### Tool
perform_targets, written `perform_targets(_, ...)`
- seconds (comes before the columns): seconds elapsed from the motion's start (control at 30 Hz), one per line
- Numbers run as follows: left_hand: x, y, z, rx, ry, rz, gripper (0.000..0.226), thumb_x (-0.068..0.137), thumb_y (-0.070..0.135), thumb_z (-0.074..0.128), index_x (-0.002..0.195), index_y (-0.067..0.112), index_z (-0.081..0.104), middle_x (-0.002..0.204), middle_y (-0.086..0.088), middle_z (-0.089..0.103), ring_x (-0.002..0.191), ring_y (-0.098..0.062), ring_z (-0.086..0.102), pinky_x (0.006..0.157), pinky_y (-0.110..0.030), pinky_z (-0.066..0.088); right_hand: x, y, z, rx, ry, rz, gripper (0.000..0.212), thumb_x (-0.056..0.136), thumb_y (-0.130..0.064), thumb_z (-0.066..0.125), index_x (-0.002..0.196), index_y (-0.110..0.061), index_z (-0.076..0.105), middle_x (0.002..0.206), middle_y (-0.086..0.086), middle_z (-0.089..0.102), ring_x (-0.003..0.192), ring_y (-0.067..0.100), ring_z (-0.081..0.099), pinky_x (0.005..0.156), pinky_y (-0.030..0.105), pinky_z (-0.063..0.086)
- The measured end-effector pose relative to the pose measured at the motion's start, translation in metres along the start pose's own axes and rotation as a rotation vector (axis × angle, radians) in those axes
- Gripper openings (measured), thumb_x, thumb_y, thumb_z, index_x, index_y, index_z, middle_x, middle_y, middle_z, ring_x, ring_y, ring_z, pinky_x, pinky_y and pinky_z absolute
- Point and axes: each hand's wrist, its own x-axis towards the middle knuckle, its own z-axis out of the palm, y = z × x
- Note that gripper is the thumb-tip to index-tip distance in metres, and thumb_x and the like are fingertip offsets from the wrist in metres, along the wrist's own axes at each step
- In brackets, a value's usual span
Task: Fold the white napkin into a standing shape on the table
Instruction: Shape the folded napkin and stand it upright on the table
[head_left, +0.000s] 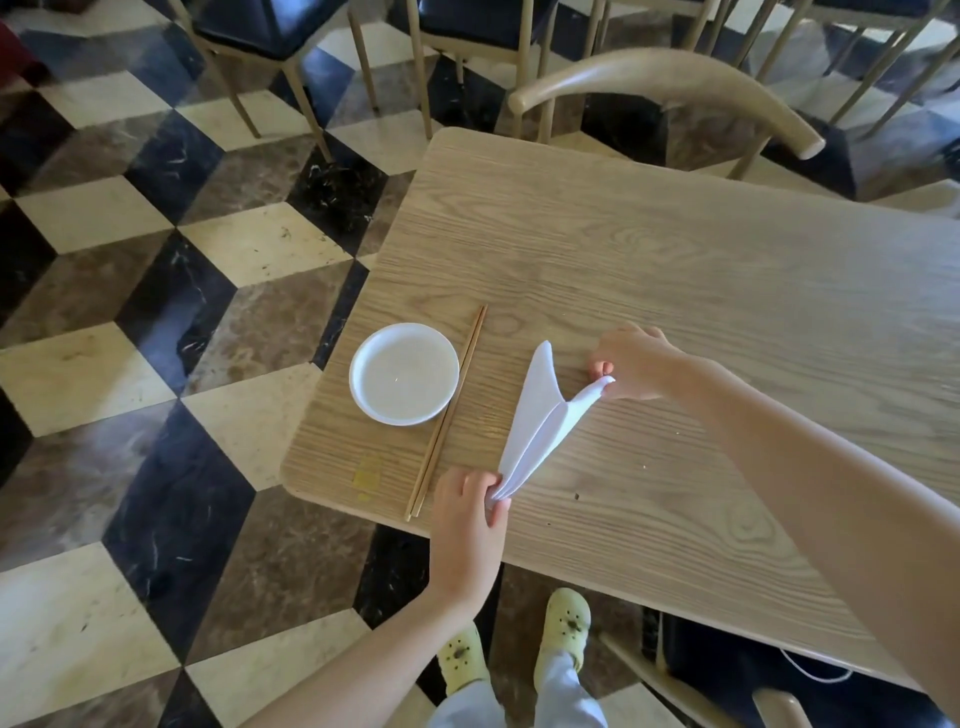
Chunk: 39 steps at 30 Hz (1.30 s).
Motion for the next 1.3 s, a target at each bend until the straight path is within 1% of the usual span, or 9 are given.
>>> perform_targets(0.13, -0.001, 0.001, -0.001, -0.014, -0.005, -0.018, 0.020, 0.076, 0.004, 0.071, 0.092, 0.013, 0.063, 0.085, 0.005, 0.052, 0.074, -0.007, 0.046, 0.063, -0.004, 0.034, 0.009, -0.016, -0.020, 0.225, 0.033, 0.141, 0.030, 0.087, -0.005, 0.040, 0.106, -0.004, 0.063, 0.110, 0.011, 0.065, 0.098, 0.030, 0.057, 0.083, 0.034, 0.050)
perform_targets(0.23, -0.001, 0.001, -0.003, -0.003, -0.012, -0.007, 0.024, 0.077, 0.005, 0.071, 0.098, 0.012, 0.062, 0.087, 0.005, 0.052, 0.076, -0.008, 0.048, 0.062, -0.005, 0.034, 0.020, -0.039, -0.027, 0.670, 0.064, 0.243, 0.031, 0.092, -0.021, 0.044, 0.089, 0.003, 0.064, 0.075, 0.013, 0.069, 0.060, 0.024, 0.062, 0.053, 0.024, 0.050)
perform_targets(0.33, -0.004, -0.001, -0.005, 0.003, -0.007, 0.003, 0.029, 0.075, 0.004, 0.071, 0.102, 0.008, 0.059, 0.088, 0.000, 0.057, 0.078, -0.010, 0.051, 0.064, -0.010, 0.037, 0.030, -0.059, -0.022, 0.780, 0.052, 0.293, 0.037, 0.091, -0.025, 0.048, 0.059, -0.005, 0.049, 0.042, 0.002, 0.055, 0.034, 0.013, 0.051, 0.033, 0.014, 0.036)
perform_targets(0.63, -0.006, 0.000, -0.003, -0.033, -0.028, -0.037, 0.011, 0.080, 0.007, 0.069, 0.088, 0.011, 0.063, 0.081, 0.007, 0.055, 0.074, -0.011, 0.051, 0.066, -0.015, 0.042, 0.055, -0.074, -0.018, 0.693, 0.177, 0.316, 0.027, 0.083, -0.003, 0.042, 0.060, -0.012, 0.030, 0.061, 0.003, 0.032, 0.048, 0.015, 0.031, 0.038, 0.023, 0.026)
perform_targets(0.87, -0.009, 0.005, 0.005, -0.095, -0.050, -0.067, 0.011, 0.081, 0.008, 0.067, 0.088, 0.012, 0.060, 0.083, 0.003, 0.060, 0.075, -0.012, 0.056, 0.066, -0.024, 0.051, 0.054, -0.077, -0.017, 0.688, 0.191, 0.232, 0.016, 0.082, -0.004, 0.049, 0.067, -0.006, 0.045, 0.063, 0.007, 0.046, 0.055, 0.024, 0.045, 0.043, 0.023, 0.034)
perform_targets(1.03, -0.009, 0.009, 0.004, -0.076, -0.055, -0.085, 0.010, 0.082, 0.009, 0.065, 0.087, 0.013, 0.058, 0.081, 0.003, 0.060, 0.071, -0.013, 0.055, 0.063, -0.025, 0.050, 0.044, -0.068, -0.020, 0.840, 0.259, 0.165, 0.019, 0.087, -0.021, 0.054, 0.075, -0.006, 0.054, 0.078, 0.013, 0.057, 0.073, 0.024, 0.056, 0.068, 0.033, 0.052)
perform_targets(1.13, -0.011, 0.009, 0.002, -0.070, -0.077, -0.072, 0.011, 0.082, 0.010, 0.065, 0.088, 0.015, 0.056, 0.081, 0.003, 0.060, 0.071, -0.012, 0.056, 0.061, -0.019, 0.046, 0.029, -0.052, -0.020, 0.854, 0.354, 0.221, 0.021, 0.084, -0.012, 0.041, 0.065, -0.009, 0.048, 0.074, 0.014, 0.056, 0.069, 0.023, 0.052, 0.059, 0.028, 0.045)
perform_targets(1.2, -0.012, 0.010, 0.000, -0.060, -0.098, -0.064, 0.012, 0.083, 0.011, 0.064, 0.086, 0.016, 0.054, 0.080, 0.003, 0.059, 0.070, -0.011, 0.054, 0.058, -0.014, 0.040, 0.012, -0.036, -0.014, 0.782, 0.398, 0.299, 0.019, 0.087, -0.009, 0.038, 0.077, -0.005, 0.054, 0.083, 0.017, 0.059, 0.074, 0.027, 0.054, 0.053, 0.027, 0.037)
perform_targets(1.3, -0.011, 0.015, -0.004, -0.037, -0.120, -0.068, 0.011, 0.084, 0.012, 0.064, 0.085, 0.014, 0.053, 0.079, 0.003, 0.058, 0.070, -0.009, 0.050, 0.056, -0.010, 0.034, -0.014, -0.010, 0.009, 0.653, 0.338, 0.374, 0.027, 0.089, -0.004, 0.043, 0.108, -0.003, 0.062, 0.112, 0.015, 0.063, 0.100, 0.033, 0.059, 0.074, 0.032, 0.049)
